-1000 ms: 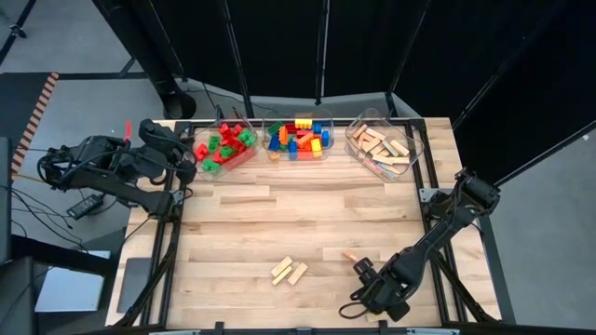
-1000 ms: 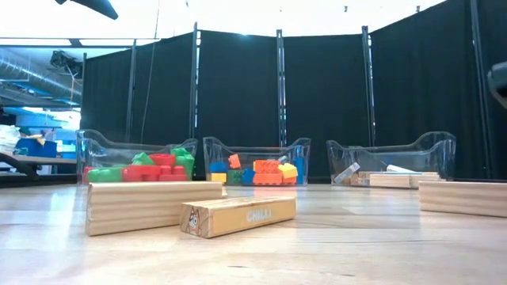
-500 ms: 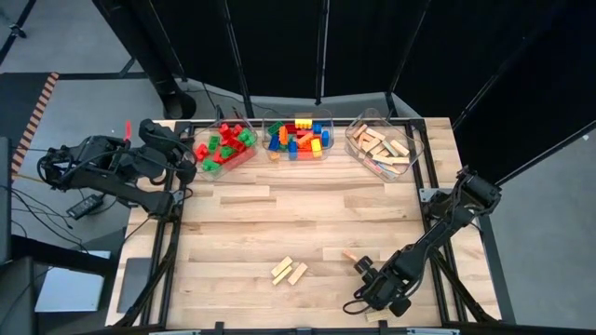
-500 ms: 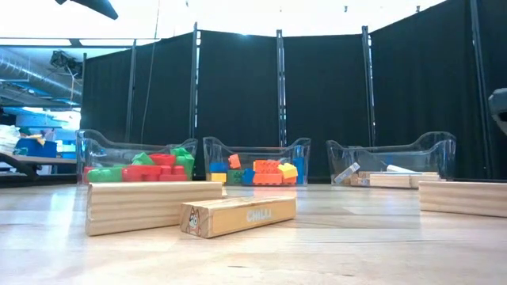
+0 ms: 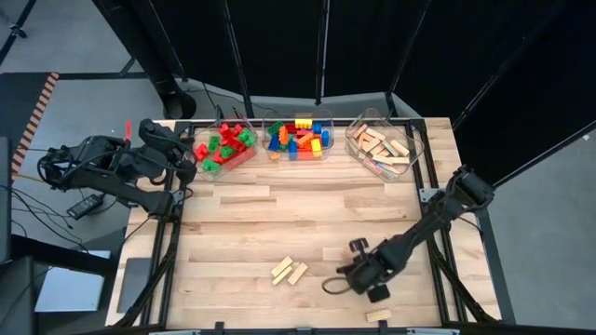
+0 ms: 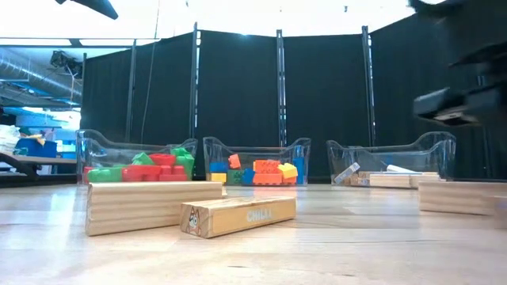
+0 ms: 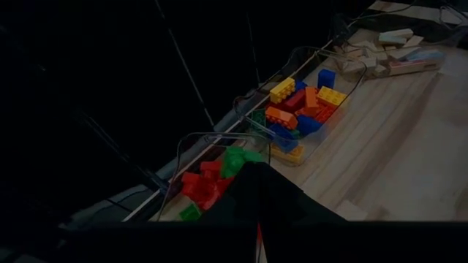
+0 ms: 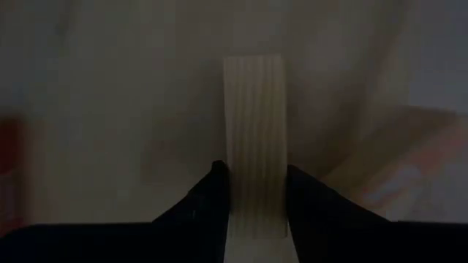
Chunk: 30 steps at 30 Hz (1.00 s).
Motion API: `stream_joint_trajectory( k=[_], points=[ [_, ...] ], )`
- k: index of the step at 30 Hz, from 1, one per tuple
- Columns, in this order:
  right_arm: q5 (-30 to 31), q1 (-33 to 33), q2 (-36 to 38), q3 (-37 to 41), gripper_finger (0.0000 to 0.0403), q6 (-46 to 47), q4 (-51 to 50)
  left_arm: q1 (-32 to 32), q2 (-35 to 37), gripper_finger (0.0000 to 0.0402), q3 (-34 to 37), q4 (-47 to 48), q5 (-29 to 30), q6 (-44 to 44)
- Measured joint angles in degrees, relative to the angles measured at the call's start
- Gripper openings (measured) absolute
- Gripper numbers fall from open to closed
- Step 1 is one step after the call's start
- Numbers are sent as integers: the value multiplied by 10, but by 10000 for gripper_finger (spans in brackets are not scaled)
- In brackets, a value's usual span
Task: Sort blocks by size
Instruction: Put the brown wooden block into the right transparent bin
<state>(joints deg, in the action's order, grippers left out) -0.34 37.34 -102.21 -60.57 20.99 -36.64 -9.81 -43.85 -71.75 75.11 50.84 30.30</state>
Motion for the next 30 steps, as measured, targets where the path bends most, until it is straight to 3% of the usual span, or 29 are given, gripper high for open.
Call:
stream_joint_trajectory(
  k=[10,17,24,30],
  points=[
    [69,-117,3,-12,115,-85,-48,0,0,4,0,0,18,-14],
    [83,-223,15,-13,115,-156,-46,0,0,4,0,0,18,-15],
    [95,-335,124,-14,115,-159,-38,0,0,4,0,0,14,-15],
    [199,-476,237,-14,115,-58,-142,0,0,4,0,0,14,-15]
  ],
)
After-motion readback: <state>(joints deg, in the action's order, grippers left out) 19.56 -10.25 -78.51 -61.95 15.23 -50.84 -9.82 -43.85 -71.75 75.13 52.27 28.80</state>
